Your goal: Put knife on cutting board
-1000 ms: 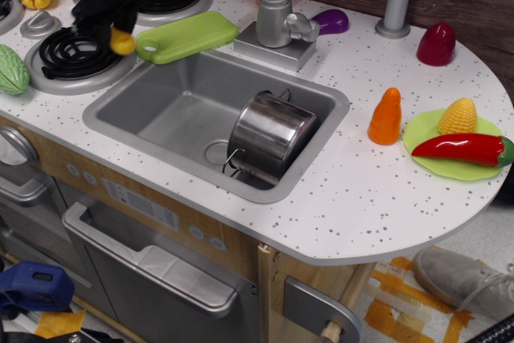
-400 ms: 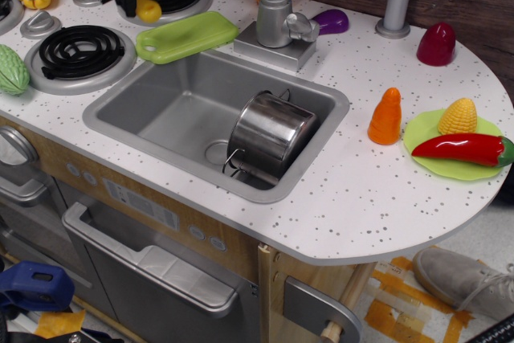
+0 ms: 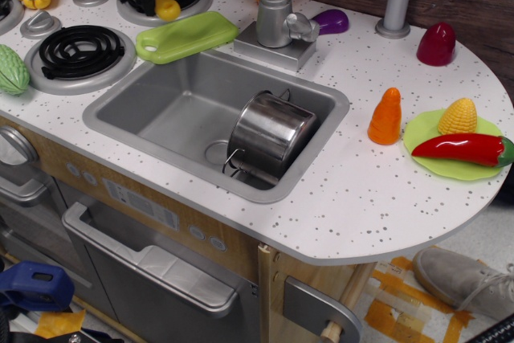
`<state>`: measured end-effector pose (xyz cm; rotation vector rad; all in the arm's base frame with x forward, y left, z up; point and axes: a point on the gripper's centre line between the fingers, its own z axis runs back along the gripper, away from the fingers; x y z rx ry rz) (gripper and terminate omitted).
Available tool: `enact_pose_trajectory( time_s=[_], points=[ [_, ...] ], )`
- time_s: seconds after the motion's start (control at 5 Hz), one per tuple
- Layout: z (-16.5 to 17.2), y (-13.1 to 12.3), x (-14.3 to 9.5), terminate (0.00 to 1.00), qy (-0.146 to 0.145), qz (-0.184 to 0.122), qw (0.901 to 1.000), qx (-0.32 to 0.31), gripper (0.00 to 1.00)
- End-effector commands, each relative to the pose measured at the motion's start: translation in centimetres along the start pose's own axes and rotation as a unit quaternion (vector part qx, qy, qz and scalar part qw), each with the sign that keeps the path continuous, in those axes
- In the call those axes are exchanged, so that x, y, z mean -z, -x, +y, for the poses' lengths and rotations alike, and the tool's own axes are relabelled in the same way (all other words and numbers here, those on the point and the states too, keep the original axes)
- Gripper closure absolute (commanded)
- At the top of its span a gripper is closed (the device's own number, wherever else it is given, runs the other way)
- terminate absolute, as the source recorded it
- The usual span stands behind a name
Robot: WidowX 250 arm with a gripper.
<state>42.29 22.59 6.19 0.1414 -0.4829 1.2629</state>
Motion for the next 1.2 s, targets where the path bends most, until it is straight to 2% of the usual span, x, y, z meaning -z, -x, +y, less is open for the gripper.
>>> enact_pose_trajectory(
  time_s=[0.0, 0.6, 0.8, 1.0],
  points=[
    [-0.9, -0.3, -1.1, 0.0, 0.036, 0.002, 0.9993, -0.01, 0.0],
    [-1.3, -0.1, 0.5, 0.0, 0.067, 0.022, 0.9975, -0.002, 0.0],
    [-1.3, -0.1, 0.5, 0.0, 0.067, 0.022, 0.9975, -0.002, 0.0],
    [-1.3, -0.1, 0.5, 1.0, 0.067, 0.022, 0.9975, -0.002, 0.0]
  ],
)
